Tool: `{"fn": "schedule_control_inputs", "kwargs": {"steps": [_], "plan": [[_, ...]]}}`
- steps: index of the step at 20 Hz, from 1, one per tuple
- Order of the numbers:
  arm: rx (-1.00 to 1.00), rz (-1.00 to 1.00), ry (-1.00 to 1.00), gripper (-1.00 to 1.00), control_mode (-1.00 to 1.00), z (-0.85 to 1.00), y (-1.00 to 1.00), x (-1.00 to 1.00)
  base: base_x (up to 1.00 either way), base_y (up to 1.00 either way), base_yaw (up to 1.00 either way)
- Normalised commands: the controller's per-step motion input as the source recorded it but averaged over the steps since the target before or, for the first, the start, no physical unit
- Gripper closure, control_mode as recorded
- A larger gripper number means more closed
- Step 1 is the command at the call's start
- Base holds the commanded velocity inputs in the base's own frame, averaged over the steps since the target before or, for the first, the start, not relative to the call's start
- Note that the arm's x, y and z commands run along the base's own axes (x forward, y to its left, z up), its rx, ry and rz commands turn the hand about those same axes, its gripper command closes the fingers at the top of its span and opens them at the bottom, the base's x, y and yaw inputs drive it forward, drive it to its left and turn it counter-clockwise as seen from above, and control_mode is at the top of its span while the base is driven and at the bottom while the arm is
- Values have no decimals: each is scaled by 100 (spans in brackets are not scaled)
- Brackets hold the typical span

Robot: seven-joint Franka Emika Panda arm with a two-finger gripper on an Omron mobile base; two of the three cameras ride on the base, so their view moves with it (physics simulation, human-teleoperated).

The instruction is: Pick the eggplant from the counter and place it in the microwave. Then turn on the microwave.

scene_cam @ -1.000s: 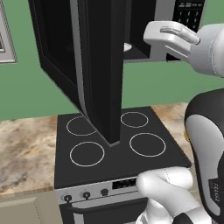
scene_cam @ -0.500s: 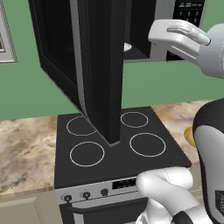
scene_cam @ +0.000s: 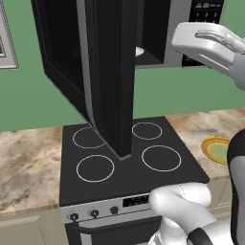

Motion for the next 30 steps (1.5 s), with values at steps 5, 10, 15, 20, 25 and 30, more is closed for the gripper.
{"fn": "schedule_control_inputs", "kwargs": {"steps": [5, 10, 15, 20, 25, 30], "plan": [[1, 0, 0, -100, -100, -4, 0, -28, 0, 0, 0], [6, 0, 0, -100, -100, -10, -1, -23, 0, 0, 0], [10, 0, 0, -100, -100, -13, 0, -23, 0, 0, 0], [11, 0, 0, -100, -100, -19, 0, -21, 0, 0, 0], [10, -2, 0, -100, -100, -17, 0, -14, 0, 0, 0], [6, -6, -3, -100, -100, -23, 0, -3, 0, 0, 0]]}}
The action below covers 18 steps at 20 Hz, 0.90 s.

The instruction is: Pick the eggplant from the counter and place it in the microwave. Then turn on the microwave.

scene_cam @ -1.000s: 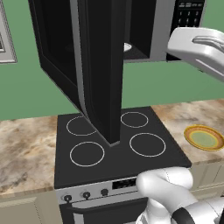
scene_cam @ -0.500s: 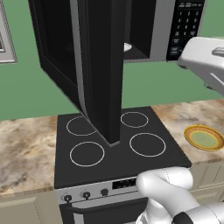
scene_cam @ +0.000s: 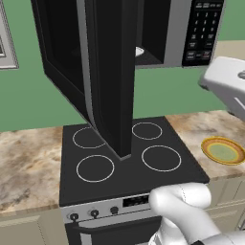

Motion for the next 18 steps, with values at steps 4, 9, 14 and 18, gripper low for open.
{"fn": "schedule_control_inputs", "kwargs": {"steps": [4, 9, 14, 18], "plan": [[7, -8, -7, -100, -100, -18, 0, -6, 0, 0, 0], [6, -10, -8, -100, -100, -14, 4, -22, 0, 0, 0], [8, -8, -1, -100, -100, -14, 11, -14, 0, 0, 0], [11, -5, 0, -100, -100, -19, 22, -7, 0, 0, 0]]}}
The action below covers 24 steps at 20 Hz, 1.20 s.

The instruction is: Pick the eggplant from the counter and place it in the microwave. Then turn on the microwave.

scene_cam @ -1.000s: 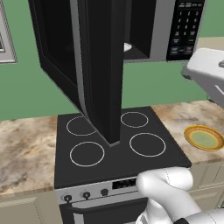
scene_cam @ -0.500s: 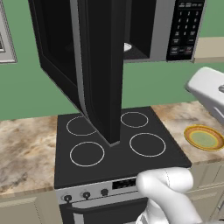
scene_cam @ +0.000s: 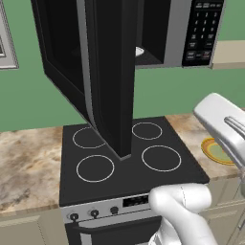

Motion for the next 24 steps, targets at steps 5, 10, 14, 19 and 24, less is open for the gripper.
{"fn": "schedule_control_inputs", "kwargs": {"steps": [5, 10, 14, 19, 24], "plan": [[13, -1, -2, -100, -100, -16, 18, -10, 0, 0, 0], [13, 0, -7, -100, -100, -5, 23, -20, 0, 0, 0], [15, -4, -3, -100, -100, -7, 29, -11, 0, 0, 0], [17, -5, 0, -100, -100, -12, 26, 0, 0, 0, 0], [19, -1, 0, -100, -100, -17, 26, -3, 0, 0, 0]]}}
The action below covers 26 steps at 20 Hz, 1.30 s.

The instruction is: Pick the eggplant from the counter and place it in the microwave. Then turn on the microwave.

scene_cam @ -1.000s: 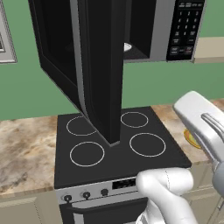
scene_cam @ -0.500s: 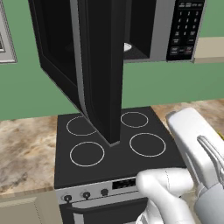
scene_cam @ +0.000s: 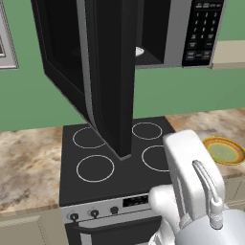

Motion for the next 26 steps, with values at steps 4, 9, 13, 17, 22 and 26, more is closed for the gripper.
{"fn": "schedule_control_inputs", "kwargs": {"steps": [4, 9, 13, 17, 22, 26], "plan": [[21, 0, 0, -100, -100, -14, 21, 5, 0, 0, 0], [22, 0, -1, -100, -100, -10, 20, 1, 0, 0, 0], [20, 0, -1, -100, -100, -11, 19, 11, 0, 0, 0], [19, 0, -2, -100, -100, -3, 21, 17, 0, 0, 0], [14, 0, 0, -100, -100, 0, 16, 23, 0, 0, 0], [9, 0, 0, -100, -100, 0, 9, 17, 0, 0, 0]]}}
